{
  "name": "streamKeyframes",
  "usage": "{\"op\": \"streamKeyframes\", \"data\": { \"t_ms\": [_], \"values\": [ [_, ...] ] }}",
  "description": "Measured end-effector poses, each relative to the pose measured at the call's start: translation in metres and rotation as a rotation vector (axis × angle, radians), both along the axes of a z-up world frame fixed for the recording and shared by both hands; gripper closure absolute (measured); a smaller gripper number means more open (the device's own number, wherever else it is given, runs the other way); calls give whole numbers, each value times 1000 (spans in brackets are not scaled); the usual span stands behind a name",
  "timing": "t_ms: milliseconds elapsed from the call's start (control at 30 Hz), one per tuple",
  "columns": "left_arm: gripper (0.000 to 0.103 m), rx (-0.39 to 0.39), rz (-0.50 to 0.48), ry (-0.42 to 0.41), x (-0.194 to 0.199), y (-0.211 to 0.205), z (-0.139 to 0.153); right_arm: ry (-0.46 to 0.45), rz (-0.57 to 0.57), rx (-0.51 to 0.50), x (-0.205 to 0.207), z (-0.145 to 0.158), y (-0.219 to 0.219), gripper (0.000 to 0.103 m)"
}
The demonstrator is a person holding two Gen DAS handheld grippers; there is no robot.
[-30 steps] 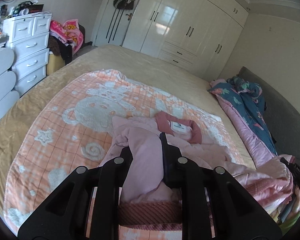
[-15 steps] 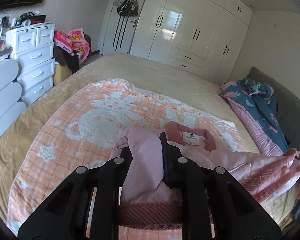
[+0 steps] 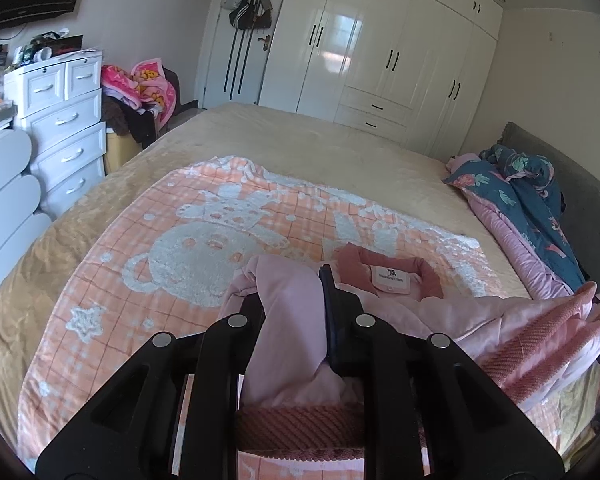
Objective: Fold large clothes
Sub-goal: 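Lift the hem with both tools and fold it toward the collar, then lay the hem over the collar and open both tools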
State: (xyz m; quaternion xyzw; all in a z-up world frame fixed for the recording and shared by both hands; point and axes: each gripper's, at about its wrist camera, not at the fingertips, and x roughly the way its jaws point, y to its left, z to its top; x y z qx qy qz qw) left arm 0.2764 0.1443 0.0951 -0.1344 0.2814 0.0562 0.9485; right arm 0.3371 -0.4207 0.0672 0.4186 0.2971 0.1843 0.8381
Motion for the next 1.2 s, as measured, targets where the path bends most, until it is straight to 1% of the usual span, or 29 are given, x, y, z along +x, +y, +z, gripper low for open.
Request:
{"op": "streamKeyframes", "data": {
  "t_ms": [67,100,133,200,233,267,333,367,400,500,533,600,700,767,833,867,900,1000,1033,1067,1100,1133,1167,1200],
  "values": [
    [92,4,0,6,5,0,-2,-5,0,20,3,-1,0,54],
    [92,6,-1,8,7,0,-3,-10,0,31,4,-1,0,48],
    [92,8,-1,10,9,-1,-3,-25,1,48,4,0,0,45],
    [92,10,-2,14,12,-1,-5,-67,-1,65,0,3,2,33],
    [92,8,-3,17,14,-1,-6,-91,-5,66,-2,5,3,30],
    [92,8,-5,20,17,-1,-7,-118,-11,59,-7,7,4,25],
    [92,7,-8,23,21,-2,-9,-201,-34,4,-20,11,14,20],
    [92,7,-10,25,23,-3,-10,-237,-48,-47,-28,11,21,17],
    [92,14,-9,25,25,-4,-10,-279,-54,-121,-37,10,34,15],
    [91,42,-9,29,32,-10,-11,-336,-29,-279,-53,-7,70,14],
    [91,50,-9,32,34,-11,-11,-339,-5,-322,-53,-13,82,14],
    [90,70,-10,40,40,-14,-12,-307,77,-459,-48,-23,111,14],
    [87,92,-12,48,48,-20,-15,-300,144,-582,-44,-31,134,14],
    [87,107,-4,49,52,-23,-17,-282,165,-629,-40,-40,143,14],
    [87,104,7,48,55,-23,-19,-230,206,-629,-32,-54,147,14],
    [86,100,11,47,56,-23,-20,-191,219,-637,-27,-61,148,14],
    [86,92,17,46,57,-22,-21,-131,235,-663,-19,-72,149,14],
    [79,65,18,38,58,-20,-21,14,256,-733,-5,-100,149,14],
    [75,67,14,37,57,-22,-21,25,258,-735,-4,-105,150,14],
    [66,64,9,37,57,-22,-20,23,251,-727,-4,-107,149,14],
    [59,45,3,27,54,-23,-18,20,242,-717,-3,-106,147,14],
    [38,29,-3,14,52,-23,-16,16,236,-708,-3,-105,147,14],
    [20,18,-10,-8,49,-24,-12,9,232,-699,-4,-103,147,14],
    [18,29,-5,-21,45,-27,-8,-3,227,-694,-5,-101,147,14]
  ]
}}
